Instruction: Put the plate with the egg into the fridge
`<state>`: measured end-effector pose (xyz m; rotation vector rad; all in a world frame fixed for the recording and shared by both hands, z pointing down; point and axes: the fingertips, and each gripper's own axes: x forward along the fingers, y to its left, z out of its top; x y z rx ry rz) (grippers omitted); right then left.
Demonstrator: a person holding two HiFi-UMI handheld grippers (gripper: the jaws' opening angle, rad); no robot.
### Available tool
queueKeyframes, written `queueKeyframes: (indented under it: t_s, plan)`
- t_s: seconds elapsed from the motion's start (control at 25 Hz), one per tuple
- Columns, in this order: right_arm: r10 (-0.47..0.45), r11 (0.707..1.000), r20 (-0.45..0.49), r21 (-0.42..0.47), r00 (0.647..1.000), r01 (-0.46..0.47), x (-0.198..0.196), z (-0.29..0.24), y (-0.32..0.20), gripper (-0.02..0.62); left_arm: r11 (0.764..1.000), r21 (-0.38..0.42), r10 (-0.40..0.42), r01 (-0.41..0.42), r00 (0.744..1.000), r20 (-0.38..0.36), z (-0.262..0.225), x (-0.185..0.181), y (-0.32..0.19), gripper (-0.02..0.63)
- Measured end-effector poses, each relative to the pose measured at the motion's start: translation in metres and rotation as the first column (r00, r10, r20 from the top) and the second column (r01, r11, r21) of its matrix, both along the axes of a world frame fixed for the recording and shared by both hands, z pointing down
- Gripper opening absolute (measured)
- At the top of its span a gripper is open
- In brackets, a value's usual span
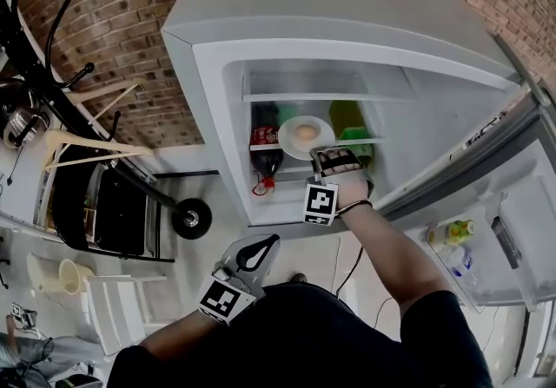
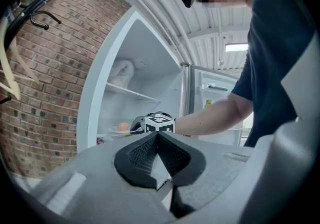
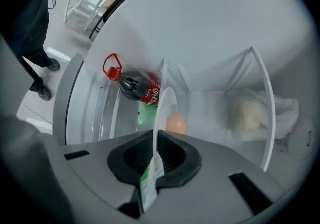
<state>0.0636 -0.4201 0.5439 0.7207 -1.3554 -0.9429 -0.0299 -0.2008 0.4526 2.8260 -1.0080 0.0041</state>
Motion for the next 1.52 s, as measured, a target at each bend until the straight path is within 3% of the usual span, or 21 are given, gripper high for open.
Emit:
queueKeyframes:
  t_s: [0.36,0.76,0.92,1.52]
  plan:
    - [0.007,0.991,-0.008,-0.132,1.0,-0.008,-0.002,0.009,-0.006,0.048,1.0,0.0,-0.01,0.01,1.0,0.003,0.002,-0.003,0.004,0.005]
    - [0.011,0.985,-0.013,-0.172,1.0,-0.013,-0.006,0.017,-0.012,0.068,1.0,0.004,-0.025,0.025,1.0,0.01,0.003,-0.007,0.008,0.005]
    - [0.02,0.978,-0.016,-0.207,1.0,-0.023,-0.005,0.02,-0.014,0.105,1.0,0.008,-0.026,0.026,1.0,0.007,0.003,-0.007,0.01,0.005]
    - [0.025,0.979,-0.027,-0.202,0.999,-0.03,-0.006,0.028,-0.028,0.152,0.999,-0.001,-0.034,0.034,0.999,0.019,0.001,-0.013,0.01,0.005]
